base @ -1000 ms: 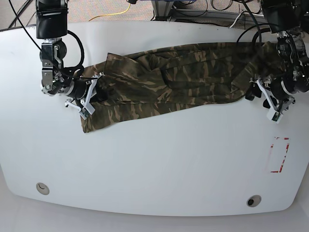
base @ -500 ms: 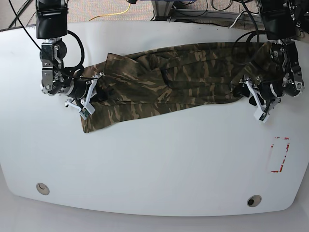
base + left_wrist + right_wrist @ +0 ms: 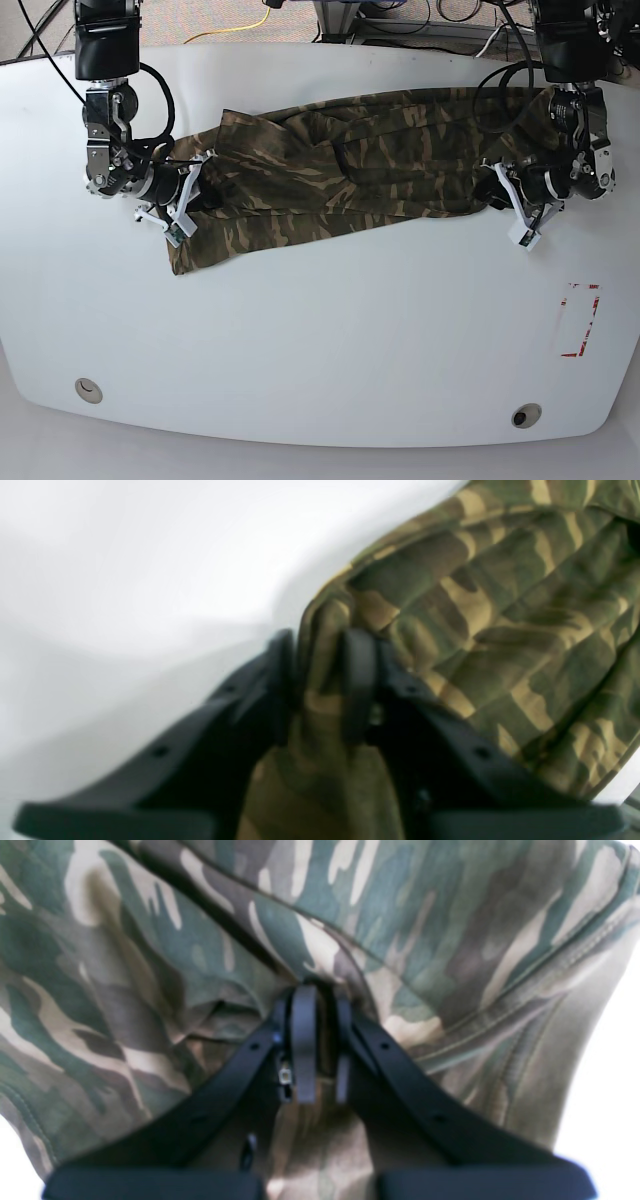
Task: Layout the t-shirt on the table in an organized manner, then fold the t-shirt properly
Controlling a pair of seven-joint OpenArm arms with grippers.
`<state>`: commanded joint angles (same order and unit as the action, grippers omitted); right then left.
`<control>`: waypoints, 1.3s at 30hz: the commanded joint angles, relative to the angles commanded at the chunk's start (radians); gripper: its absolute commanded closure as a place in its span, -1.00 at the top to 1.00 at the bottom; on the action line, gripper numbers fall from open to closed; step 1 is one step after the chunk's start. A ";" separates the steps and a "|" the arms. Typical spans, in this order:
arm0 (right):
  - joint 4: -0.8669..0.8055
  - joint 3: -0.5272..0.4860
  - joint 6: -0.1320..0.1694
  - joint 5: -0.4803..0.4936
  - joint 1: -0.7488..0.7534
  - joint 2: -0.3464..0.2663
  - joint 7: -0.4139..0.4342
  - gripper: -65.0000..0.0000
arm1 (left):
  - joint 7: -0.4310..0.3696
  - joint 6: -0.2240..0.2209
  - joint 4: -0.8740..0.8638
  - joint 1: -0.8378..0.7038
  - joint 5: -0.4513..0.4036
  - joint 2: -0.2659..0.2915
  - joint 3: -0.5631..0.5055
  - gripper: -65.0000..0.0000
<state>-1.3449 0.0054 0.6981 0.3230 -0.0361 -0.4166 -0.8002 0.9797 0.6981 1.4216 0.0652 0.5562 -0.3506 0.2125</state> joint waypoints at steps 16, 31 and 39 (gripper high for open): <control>0.002 0.000 0.000 0.000 -0.008 0.000 0.000 -0.85 | 0.094 0.000 0.327 -0.137 0.000 -0.020 0.037 -0.63; 0.002 -0.002 0.000 0.000 -0.009 0.011 0.000 -0.85 | 0.094 0.000 0.295 -0.083 -0.002 0.002 0.072 0.32; 0.002 -0.002 0.000 -0.002 -0.005 0.020 0.000 -0.85 | 0.092 0.000 0.066 0.081 -0.006 0.037 -0.002 0.33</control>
<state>-1.3433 0.0038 0.6981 0.3214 -0.0407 -0.3966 -0.8002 1.0717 0.6981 1.4876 0.1465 0.5501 -0.3138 0.2110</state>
